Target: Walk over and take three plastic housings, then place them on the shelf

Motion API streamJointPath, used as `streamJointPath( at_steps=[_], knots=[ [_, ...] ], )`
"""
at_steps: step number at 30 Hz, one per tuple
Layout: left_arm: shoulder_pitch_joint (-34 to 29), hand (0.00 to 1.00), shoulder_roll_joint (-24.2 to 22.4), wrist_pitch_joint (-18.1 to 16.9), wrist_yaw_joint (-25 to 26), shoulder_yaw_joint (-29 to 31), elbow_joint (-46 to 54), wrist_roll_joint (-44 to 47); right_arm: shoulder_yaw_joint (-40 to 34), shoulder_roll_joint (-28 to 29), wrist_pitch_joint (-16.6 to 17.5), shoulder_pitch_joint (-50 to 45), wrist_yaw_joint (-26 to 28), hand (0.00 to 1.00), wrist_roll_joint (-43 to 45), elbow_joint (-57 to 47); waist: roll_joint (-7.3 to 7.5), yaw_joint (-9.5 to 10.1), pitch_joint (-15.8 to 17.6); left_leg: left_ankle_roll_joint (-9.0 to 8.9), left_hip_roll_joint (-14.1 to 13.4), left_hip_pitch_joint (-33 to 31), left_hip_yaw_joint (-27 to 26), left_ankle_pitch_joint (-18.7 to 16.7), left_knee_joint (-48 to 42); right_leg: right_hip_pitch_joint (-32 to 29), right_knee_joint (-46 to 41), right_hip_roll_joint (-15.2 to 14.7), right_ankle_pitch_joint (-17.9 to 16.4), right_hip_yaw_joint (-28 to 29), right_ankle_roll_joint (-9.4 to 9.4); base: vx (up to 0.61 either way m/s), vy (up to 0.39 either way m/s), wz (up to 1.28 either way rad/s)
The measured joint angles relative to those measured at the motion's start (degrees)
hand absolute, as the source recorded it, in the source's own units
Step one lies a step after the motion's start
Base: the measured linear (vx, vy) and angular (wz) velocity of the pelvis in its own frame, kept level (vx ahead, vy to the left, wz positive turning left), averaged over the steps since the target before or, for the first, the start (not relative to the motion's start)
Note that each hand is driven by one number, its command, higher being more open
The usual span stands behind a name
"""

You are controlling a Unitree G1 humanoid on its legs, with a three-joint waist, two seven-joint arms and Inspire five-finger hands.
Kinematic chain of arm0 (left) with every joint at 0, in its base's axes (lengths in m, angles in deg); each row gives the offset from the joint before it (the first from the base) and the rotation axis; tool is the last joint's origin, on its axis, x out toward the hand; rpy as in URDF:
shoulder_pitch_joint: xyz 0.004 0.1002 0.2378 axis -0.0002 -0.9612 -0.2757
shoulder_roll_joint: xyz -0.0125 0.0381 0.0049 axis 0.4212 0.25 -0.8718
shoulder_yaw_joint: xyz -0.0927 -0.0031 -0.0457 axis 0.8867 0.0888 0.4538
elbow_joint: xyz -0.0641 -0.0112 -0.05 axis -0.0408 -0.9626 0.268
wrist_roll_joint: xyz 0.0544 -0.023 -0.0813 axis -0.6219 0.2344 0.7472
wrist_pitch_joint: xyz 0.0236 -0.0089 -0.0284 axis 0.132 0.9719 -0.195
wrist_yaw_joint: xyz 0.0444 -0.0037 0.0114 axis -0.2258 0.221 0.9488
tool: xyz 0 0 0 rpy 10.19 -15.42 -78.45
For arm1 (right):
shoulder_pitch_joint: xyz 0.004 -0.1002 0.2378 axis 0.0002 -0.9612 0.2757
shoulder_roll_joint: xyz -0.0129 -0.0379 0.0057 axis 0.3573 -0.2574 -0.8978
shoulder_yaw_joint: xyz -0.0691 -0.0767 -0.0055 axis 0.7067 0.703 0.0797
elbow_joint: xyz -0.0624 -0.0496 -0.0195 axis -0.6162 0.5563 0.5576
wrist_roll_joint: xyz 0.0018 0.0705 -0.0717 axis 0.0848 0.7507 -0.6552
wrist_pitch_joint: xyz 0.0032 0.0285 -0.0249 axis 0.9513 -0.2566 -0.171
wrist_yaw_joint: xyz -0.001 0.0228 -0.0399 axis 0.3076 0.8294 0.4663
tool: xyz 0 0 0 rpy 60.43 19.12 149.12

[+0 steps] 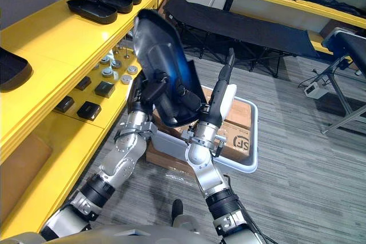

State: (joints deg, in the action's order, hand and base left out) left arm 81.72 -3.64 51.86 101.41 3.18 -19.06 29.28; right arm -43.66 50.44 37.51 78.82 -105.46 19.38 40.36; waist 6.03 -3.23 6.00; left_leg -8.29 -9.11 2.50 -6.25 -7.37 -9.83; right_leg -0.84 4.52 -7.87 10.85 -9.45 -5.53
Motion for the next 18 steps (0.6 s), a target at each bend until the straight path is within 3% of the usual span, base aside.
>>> streamJointPath(
  at_steps=[4,7,12,18],
  knots=[
    [-1.77,0.00,-2.16,0.03,10.97,3.83,1.51,-17.79,0.60,0.64,-1.05,-0.29,0.53,1.00,0.04,-0.03,-0.69,0.23,-0.37,-0.08,-0.03,-0.06,-0.09,-0.10,-0.05,-0.01,-0.01,0.07,-0.07,-0.04,0.09,0.00,0.000,0.00],
    [-1.77,0.00,-2.69,0.14,16.21,4.51,4.37,-30.65,0.63,2.75,-1.95,-1.53,1.89,1.00,1.59,-2.58,-1.46,0.83,-0.78,-0.05,-0.03,-0.11,-0.10,-0.41,-0.22,0.00,-0.01,0.07,-0.20,-0.05,0.23,0.00,0.000,0.00],
    [-1.77,0.00,-2.74,1.54,19.43,5.17,6.30,-39.42,0.61,2.74,-1.72,-3.21,6.02,1.00,5.63,-4.49,-2.29,1.11,-1.26,0.05,-0.03,-0.32,-0.36,-1.05,-1.06,-0.01,-0.01,0.02,-0.24,0.11,0.23,0.00,0.015,-0.02],
    [-3.26,0.00,-2.67,5.47,22.56,7.25,6.27,-43.10,0.59,2.71,-1.41,-6.21,9.63,1.00,10.18,-6.83,-2.34,0.73,-1.27,0.04,-0.06,-0.38,-0.70,-1.17,-1.02,-0.31,-0.01,0.08,-0.33,0.37,0.29,0.00,0.006,-0.02]
  ],
)
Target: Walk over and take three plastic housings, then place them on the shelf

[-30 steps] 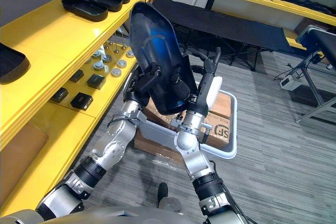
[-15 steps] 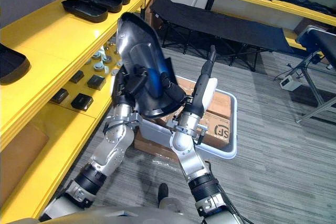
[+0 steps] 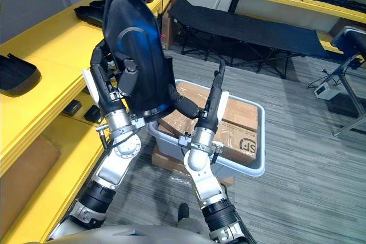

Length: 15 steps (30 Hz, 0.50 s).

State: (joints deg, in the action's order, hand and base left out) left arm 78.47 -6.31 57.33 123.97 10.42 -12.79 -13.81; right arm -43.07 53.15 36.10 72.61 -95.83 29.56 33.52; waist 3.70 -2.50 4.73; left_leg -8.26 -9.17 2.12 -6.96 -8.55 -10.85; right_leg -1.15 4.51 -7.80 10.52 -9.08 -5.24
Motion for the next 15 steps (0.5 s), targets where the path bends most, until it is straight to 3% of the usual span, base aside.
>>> streamJointPath(
  at_steps=[9,15],
  knots=[
    [-0.89,0.00,0.76,0.61,3.22,0.58,-0.02,-3.27,-0.08,-0.04,4.11,-5.68,9.68,1.00,18.99,-6.62,-0.52,-0.78,0.05,0.10,0.03,0.06,-1.48,-0.36,0.20,-0.88,-0.01,0.06,0.10,1.47,-0.10,-0.01,0.023,-0.08],
    [-5.47,0.00,1.37,0.61,9.76,10.81,-0.53,-3.72,-11.37,0.57,7.73,-11.89,12.88,1.00,31.14,-10.18,-2.46,-1.14,0.04,0.13,0.06,0.26,-2.90,-0.46,0.90,-1.84,-0.01,0.18,0.19,2.74,-0.23,-0.01,0.018,-0.11]
  ],
)
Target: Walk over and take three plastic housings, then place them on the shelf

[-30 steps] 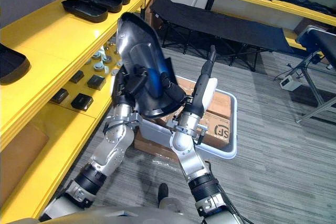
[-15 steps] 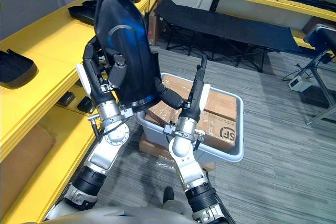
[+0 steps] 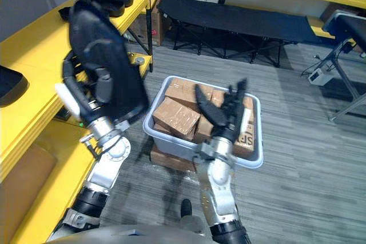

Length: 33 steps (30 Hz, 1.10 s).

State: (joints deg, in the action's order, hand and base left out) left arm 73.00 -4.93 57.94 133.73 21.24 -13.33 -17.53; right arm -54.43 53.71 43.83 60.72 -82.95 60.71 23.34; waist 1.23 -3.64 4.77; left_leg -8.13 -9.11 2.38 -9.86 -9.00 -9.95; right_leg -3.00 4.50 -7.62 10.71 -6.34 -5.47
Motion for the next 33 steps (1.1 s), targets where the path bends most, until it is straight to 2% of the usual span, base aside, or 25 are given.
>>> streamJointPath(
  at_steps=[1,4,6,8,12,17,22,27,30,33],
  knots=[
    [-0.62,0.00,0.43,-0.08,1.64,1.26,0.01,1.41,-2.22,-0.21,0.30,-0.99,2.96,1.00,4.34,0.00,-0.02,-0.06,0.00,-0.02,-0.01,0.02,0.00,0.06,0.13,-0.05,0.00,0.02,0.00,0.00,0.00,0.00,0.000,0.00],
    [-0.95,0.00,1.08,-1.17,2.22,1.31,0.01,1.91,-1.93,-0.56,0.24,-2.24,10.07,1.00,8.86,0.00,-0.01,-0.05,0.00,-0.02,0.04,0.00,0.00,0.05,0.13,-0.04,0.00,-0.06,0.02,0.01,-0.01,0.00,0.000,0.00],
    [-0.94,0.00,1.08,-3.43,1.61,0.15,0.52,1.89,1.13,-0.66,-0.12,-2.19,16.50,1.00,10.47,0.00,-0.01,-0.36,0.00,-0.01,0.10,-0.05,0.06,0.05,0.11,-0.05,0.01,-0.13,0.03,-0.01,-0.02,0.00,0.000,0.00],
    [-0.94,0.00,1.08,-4.91,0.92,-1.92,1.78,1.65,4.17,-0.77,-1.08,-2.17,19.97,1.00,10.33,0.01,-0.01,-0.48,0.00,-0.01,0.10,-0.21,0.25,0.05,0.09,-0.05,0.01,-0.17,0.02,-0.19,-0.02,-0.03,0.015,0.05],
    [-0.44,0.00,1.13,-5.23,-0.46,-4.92,5.01,1.16,6.42,-1.29,-1.94,-2.15,22.72,1.00,10.12,0.15,-0.01,-0.40,0.00,0.04,0.12,-1.00,0.97,0.11,-0.12,-0.27,0.01,-0.26,0.02,-0.80,-0.02,-0.02,0.011,0.09],
    [1.27,0.00,1.67,-5.44,-1.27,-5.50,5.04,1.30,6.57,-2.26,-2.30,-2.15,22.91,1.00,8.28,0.23,-0.02,-0.75,-0.01,0.05,0.12,-1.04,1.06,0.12,-0.14,-0.26,0.00,-0.26,0.03,-0.88,-0.02,0.00,0.000,0.00],
    [1.31,0.00,2.07,-9.23,-4.69,-7.00,5.04,1.75,7.53,-4.03,-6.13,-2.13,27.10,1.00,8.30,0.30,-0.01,-1.02,-0.02,0.05,0.11,-1.06,1.24,0.13,-0.19,-0.18,0.00,-0.26,0.03,-1.05,-0.02,0.00,0.002,0.01],
    [3.49,0.00,2.24,-12.60,-10.32,-10.51,5.04,4.28,11.23,-6.10,-10.56,-1.81,33.06,1.00,8.47,2.05,0.05,-0.98,-0.07,0.05,0.09,-1.80,2.13,0.13,-0.94,-0.07,0.00,-0.32,0.04,-1.87,0.00,-0.03,0.007,0.07],
    [3.82,0.00,2.39,-14.77,-13.78,-11.93,5.23,6.24,12.28,-6.39,-12.36,-1.80,33.99,1.00,8.48,3.04,-0.02,-0.78,-0.15,0.03,0.05,-1.82,2.19,0.18,-0.97,-0.04,0.01,-0.30,0.04,-1.95,0.00,-0.03,0.003,0.03],
    [3.82,0.00,2.80,-15.19,-17.05,-13.29,5.31,8.81,12.30,-6.88,-12.89,-1.77,34.04,1.00,8.51,3.27,0.04,-0.68,-0.34,0.03,0.04,-1.85,2.19,0.18,-1.04,-0.05,0.01,-0.29,0.04,-1.95,0.00,-0.01,0.003,0.00]
  ],
)
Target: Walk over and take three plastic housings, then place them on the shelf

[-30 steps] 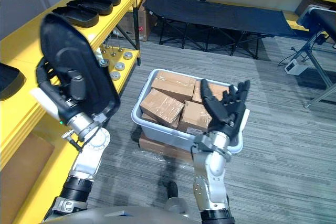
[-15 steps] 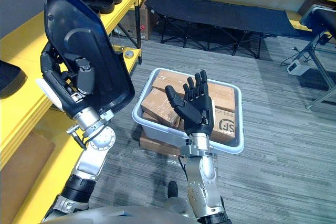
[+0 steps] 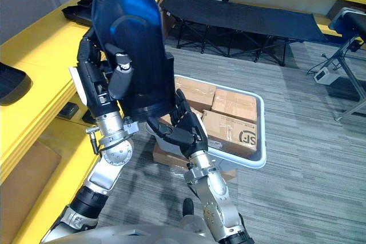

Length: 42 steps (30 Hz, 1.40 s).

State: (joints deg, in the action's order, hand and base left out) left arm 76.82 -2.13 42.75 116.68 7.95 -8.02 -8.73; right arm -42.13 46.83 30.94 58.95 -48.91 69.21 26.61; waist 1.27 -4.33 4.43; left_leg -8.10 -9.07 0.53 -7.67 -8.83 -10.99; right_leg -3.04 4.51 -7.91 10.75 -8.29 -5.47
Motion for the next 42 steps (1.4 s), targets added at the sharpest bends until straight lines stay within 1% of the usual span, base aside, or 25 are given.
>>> streamJointPath(
  at_steps=[4,5,8,10,12,15,18,21,23,26,29,30,34,38,39,42],
  knots=[
    [0.00,0.00,0.55,-0.09,-4.07,-1.19,1.24,4.16,0.52,-1.23,-0.39,0.58,0.00,1.00,-0.01,0.00,0.05,-0.01,-0.07,0.00,-0.03,-0.03,0.03,0.00,-0.07,-0.01,0.00,0.03,0.00,-0.03,0.00,0.00,0.000,0.00],
    [0.00,0.00,0.54,-0.10,-4.44,-1.34,1.54,4.33,0.76,-1.42,-0.41,0.72,0.00,1.00,-0.01,0.00,0.06,-0.02,-0.07,0.00,-0.04,-0.03,0.03,0.00,-0.07,-0.01,0.00,0.03,0.00,-0.03,0.00,0.00,0.000,0.00],
    [0.00,0.00,0.59,-1.32,-6.51,-2.15,2.73,6.14,1.35,-1.50,-0.56,1.55,0.03,1.00,-0.03,0.06,0.10,0.21,-0.17,0.00,-0.06,-0.06,0.13,0.00,-0.10,0.03,0.00,0.04,0.00,-0.15,0.00,0.00,0.000,0.00],
    [0.00,0.00,0.61,-1.32,-6.89,-2.70,3.25,6.12,1.59,-1.50,-0.55,2.20,0.05,1.00,-0.04,0.18,0.22,0.46,-0.25,0.00,-0.06,-0.07,0.14,0.00,-0.12,0.04,0.00,0.04,0.01,-0.15,0.01,0.00,0.000,0.00],
    [0.00,0.00,0.69,-1.31,-7.49,-3.29,3.43,6.07,2.08,-1.50,-0.53,2.42,0.20,1.00,-0.04,0.55,0.30,0.90,-1.02,0.00,-0.07,-0.14,0.26,0.00,-0.10,0.04,0.00,0.04,0.01,-0.27,0.01,0.00,0.000,0.00],
    [0.00,0.00,1.01,-1.31,-7.50,-3.29,3.45,6.03,2.92,-1.46,-0.46,2.51,0.52,1.00,0.05,0.75,0.45,1.03,-1.51,0.00,-0.06,-0.13,0.31,0.00,-0.15,0.13,0.00,0.02,0.01,-0.31,0.01,-0.01,0.004,0.00],
    [-0.01,0.00,1.60,-1.32,-7.59,-3.16,3.45,6.06,3.32,-1.42,-0.40,2.84,2.07,1.00,0.59,0.75,0.57,1.12,-1.59,0.00,-0.06,-0.21,0.42,-0.01,-0.43,0.21,0.01,0.01,0.00,-0.37,0.01,-0.03,0.009,0.01],
    [-0.02,0.00,1.57,-1.35,-7.67,-2.59,3.45,6.11,3.26,-1.44,-0.39,3.52,2.09,1.00,0.58,0.75,0.58,1.14,-1.59,0.00,-0.08,-0.31,0.46,-0.01,-0.64,0.21,0.01,0.03,-0.04,-0.37,0.05,-0.01,0.004,0.00],
    [-0.02,0.00,1.56,-1.35,-7.42,-2.24,3.45,6.02,3.20,-1.45,0.18,3.93,2.48,1.00,0.69,0.75,0.58,1.17,-1.59,-0.01,-0.11,-0.38,0.51,-0.01,-0.72,0.19,0.01,0.05,-0.08,-0.38,0.10,0.00,0.000,0.00],
    [-0.30,0.00,1.57,-1.24,-6.16,-1.81,3.45,5.01,3.19,-1.43,2.27,4.29,3.68,1.00,2.84,0.74,0.59,1.19,-1.60,-0.01,-0.12,-0.46,0.59,-0.01,-0.73,0.18,0.01,0.07,-0.08,-0.46,0.10,0.00,0.000,0.00],
    [-1.30,0.00,1.71,0.48,-1.90,-0.22,3.27,-1.14,3.09,-1.42,4.25,4.84,4.93,1.00,4.81,0.54,0.59,1.22,-1.60,-0.02,-0.16,-0.49,0.62,-0.01,-0.70,0.15,0.01,0.12,-0.07,-0.51,0.09,0.00,0.000,0.00],
    [-1.42,0.00,1.94,1.60,-0.25,0.69,3.07,-3.43,3.06,-1.41,4.80,5.38,5.42,1.00,5.07,0.23,0.59,1.19,-1.60,-0.02,-0.16,-0.51,0.65,-0.01,-0.69,0.15,0.01,0.12,-0.04,-0.53,0.07,0.00,0.000,0.00],
    [-1.83,0.00,3.45,4.01,3.66,4.91,1.37,-7.73,1.67,-1.11,5.29,5.91,6.80,1.00,5.00,-3.33,0.60,1.22,-1.60,-0.02,-0.15,-0.65,0.82,-0.01,-0.66,0.13,0.01,0.11,-0.03,-0.65,0.05,0.00,0.000,0.01],
    [-3.22,0.00,4.11,5.99,6.33,9.38,0.13,-7.94,0.61,-0.86,7.33,5.92,9.09,1.00,5.00,-6.32,0.61,1.20,-1.61,-0.02,-0.15,-0.98,1.09,0.00,-0.66,0.00,0.01,0.11,-0.03,-0.86,0.05,0.00,0.000,0.03],
    [-3.24,0.00,4.17,6.60,7.28,10.98,-1.34,-7.87,0.26,-0.81,7.39,5.99,9.94,1.00,5.01,-6.42,0.62,1.24,-1.61,-0.03,-0.15,-1.01,1.13,0.00,-0.66,0.00,0.01,0.11,-0.02,-0.90,0.05,0.00,0.000,0.00],
    [-3.27,0.00,4.65,6.79,7.86,13.07,-3.04,-7.34,0.18,-0.79,7.27,5.98,10.22,1.00,4.99,-6.42,0.62,1.23,-1.61,-0.03,-0.13,-1.05,1.15,0.00,-0.64,0.00,0.01,0.09,-0.02,-0.92,0.04,0.00,0.000,0.00]
  ],
)
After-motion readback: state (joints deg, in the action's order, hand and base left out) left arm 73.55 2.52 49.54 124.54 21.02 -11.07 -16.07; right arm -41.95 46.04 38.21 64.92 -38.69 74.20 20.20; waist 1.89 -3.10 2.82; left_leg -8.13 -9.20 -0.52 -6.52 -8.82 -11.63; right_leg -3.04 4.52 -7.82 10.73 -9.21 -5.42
